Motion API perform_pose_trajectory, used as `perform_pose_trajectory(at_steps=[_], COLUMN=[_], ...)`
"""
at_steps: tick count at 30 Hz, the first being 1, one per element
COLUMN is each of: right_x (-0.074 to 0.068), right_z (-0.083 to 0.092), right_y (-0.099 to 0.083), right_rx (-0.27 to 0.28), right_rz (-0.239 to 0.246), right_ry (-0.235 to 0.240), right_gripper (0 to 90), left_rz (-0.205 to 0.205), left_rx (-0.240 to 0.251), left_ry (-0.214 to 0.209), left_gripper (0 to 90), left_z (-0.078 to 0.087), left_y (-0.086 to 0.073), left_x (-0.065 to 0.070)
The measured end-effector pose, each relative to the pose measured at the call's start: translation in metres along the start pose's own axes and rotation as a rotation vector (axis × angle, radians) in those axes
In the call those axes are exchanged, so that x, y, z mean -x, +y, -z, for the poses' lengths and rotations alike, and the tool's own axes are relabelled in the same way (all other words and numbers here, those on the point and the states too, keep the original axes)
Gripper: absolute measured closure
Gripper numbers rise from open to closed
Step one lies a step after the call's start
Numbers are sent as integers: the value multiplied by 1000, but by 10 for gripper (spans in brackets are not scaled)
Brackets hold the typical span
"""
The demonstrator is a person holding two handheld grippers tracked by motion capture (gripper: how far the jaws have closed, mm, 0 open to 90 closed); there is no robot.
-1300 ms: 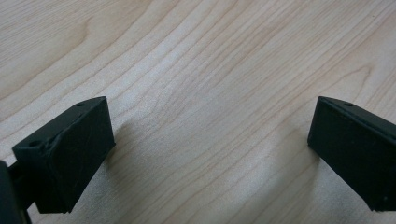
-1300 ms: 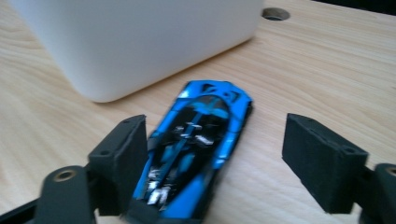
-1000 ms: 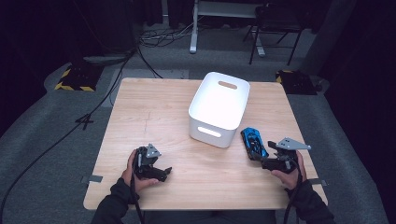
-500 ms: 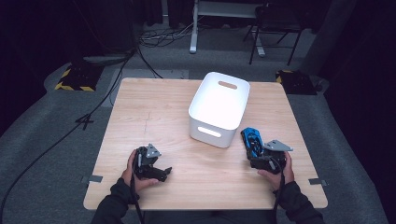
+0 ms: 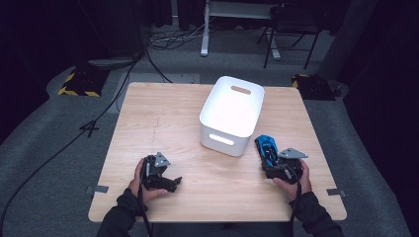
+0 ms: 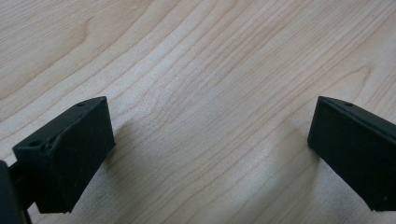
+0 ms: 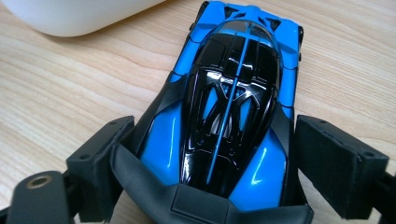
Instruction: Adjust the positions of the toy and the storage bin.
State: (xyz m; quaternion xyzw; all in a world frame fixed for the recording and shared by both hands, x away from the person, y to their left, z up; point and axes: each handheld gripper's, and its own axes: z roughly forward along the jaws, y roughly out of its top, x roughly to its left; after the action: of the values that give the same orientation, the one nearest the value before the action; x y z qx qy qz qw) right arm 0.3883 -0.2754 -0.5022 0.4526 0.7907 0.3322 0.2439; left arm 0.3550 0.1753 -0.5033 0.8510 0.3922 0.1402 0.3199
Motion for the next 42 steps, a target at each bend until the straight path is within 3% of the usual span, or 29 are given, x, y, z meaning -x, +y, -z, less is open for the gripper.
perform_pose_trajectory(at_steps=[11,17,20,25,27,30,31,33,34,35,36,37,42], right_x=[26,27,24,28,30,29,30,31,32,35,37,39,50], right_z=[11,10,8,3,3,5,5,5,6,8,10,12,19], right_y=[-12,-12,-8,-6,-6,-7,-7,-8,-8,-10,-10,-12,-19], right_rx=[-2,16,32,-12,-24,-8,-9,-10,-13,-14,-22,-24,-18], right_rz=[20,29,10,-25,-46,-23,-27,-23,-21,-13,-10,-3,-3], right_ry=[39,32,39,35,59,74,74,76,79,89,94,93,62], right_gripper=[146,155,160,138,139,233,236,238,239,242,243,244,244], left_rz=[0,0,-1,-8,-5,-14,-32,-57,-67,-89,-109,-109,-162], left_rx=[0,0,1,-2,0,7,19,39,44,96,122,122,250], left_ry=[0,-2,-3,-6,-11,-19,-18,-26,-28,-54,-52,-52,-82], left_gripper=[6,6,6,6,6,48,205,238,181,193,218,191,193], left_z=[0,0,0,-1,-2,-4,-3,-3,-2,1,3,3,14], left_y=[0,0,0,1,3,7,10,15,19,29,36,36,75], left_x=[0,0,0,1,3,8,10,16,20,29,33,33,59])
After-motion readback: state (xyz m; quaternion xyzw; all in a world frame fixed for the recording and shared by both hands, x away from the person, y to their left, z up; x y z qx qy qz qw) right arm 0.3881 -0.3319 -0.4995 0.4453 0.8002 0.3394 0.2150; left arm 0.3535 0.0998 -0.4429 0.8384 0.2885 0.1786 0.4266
